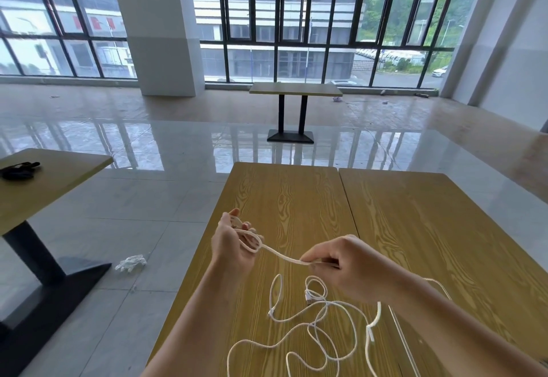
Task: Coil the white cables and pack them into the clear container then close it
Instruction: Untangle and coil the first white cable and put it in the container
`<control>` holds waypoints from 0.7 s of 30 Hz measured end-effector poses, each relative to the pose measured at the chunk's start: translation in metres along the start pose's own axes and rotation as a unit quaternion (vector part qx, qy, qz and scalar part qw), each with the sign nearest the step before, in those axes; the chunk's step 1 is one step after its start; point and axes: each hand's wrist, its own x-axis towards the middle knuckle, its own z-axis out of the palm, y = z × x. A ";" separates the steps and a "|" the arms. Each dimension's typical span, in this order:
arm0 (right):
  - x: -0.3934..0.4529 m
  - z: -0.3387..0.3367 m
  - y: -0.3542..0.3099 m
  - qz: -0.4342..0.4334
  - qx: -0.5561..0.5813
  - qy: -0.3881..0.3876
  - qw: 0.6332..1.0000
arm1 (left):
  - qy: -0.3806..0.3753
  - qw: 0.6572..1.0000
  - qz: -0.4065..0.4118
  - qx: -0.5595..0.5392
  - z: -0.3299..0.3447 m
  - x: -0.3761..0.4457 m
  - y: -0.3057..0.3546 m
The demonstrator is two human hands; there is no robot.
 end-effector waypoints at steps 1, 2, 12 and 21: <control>0.000 -0.003 -0.006 -0.014 -0.009 -0.005 1.000 | -0.016 1.000 -0.005 0.024 0.002 -0.003 -0.002; 0.000 -0.005 -0.012 -0.026 -0.017 -0.007 1.000 | -0.035 0.998 -0.013 0.048 0.005 -0.007 -0.004; 0.011 -0.022 -0.020 -0.049 -0.016 0.083 0.995 | -0.223 0.946 -0.070 0.227 0.020 -0.038 -0.017; 0.024 -0.021 -0.018 -0.038 -0.016 0.155 0.987 | -0.340 0.870 -0.122 0.336 0.032 -0.056 -0.028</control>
